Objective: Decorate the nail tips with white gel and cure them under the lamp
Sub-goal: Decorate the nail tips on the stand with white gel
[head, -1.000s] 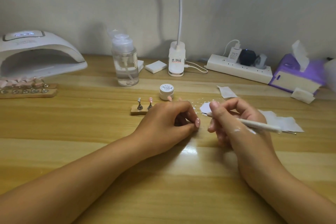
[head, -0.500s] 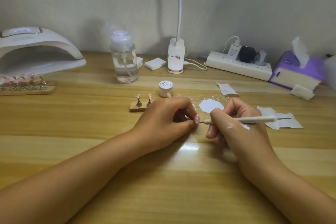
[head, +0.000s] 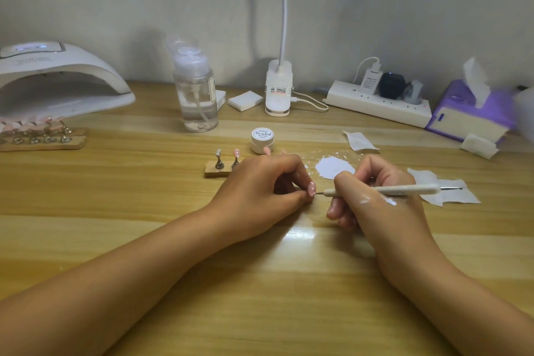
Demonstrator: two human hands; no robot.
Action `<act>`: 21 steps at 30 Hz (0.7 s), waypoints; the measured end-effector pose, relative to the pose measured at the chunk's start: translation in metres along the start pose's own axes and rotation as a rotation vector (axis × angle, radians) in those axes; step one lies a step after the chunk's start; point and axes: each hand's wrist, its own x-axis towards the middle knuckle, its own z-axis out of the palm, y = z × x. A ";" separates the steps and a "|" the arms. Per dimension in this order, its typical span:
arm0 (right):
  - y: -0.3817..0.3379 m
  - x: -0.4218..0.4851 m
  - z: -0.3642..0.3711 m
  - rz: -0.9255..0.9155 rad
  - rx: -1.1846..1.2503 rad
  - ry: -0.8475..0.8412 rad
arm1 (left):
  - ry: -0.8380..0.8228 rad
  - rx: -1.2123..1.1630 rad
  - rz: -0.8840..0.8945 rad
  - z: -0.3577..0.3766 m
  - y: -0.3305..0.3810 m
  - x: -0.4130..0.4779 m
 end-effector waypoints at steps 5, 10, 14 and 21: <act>0.000 0.000 0.002 0.008 0.018 -0.011 | 0.000 0.000 -0.001 0.000 0.000 0.000; -0.001 0.000 0.002 0.025 0.024 0.001 | -0.005 0.000 0.004 -0.001 0.001 0.000; -0.002 -0.001 0.002 0.028 0.011 -0.008 | -0.002 -0.002 0.010 -0.001 0.001 0.000; -0.001 -0.001 -0.001 -0.010 0.067 0.011 | -0.002 -0.015 0.021 -0.001 0.001 0.000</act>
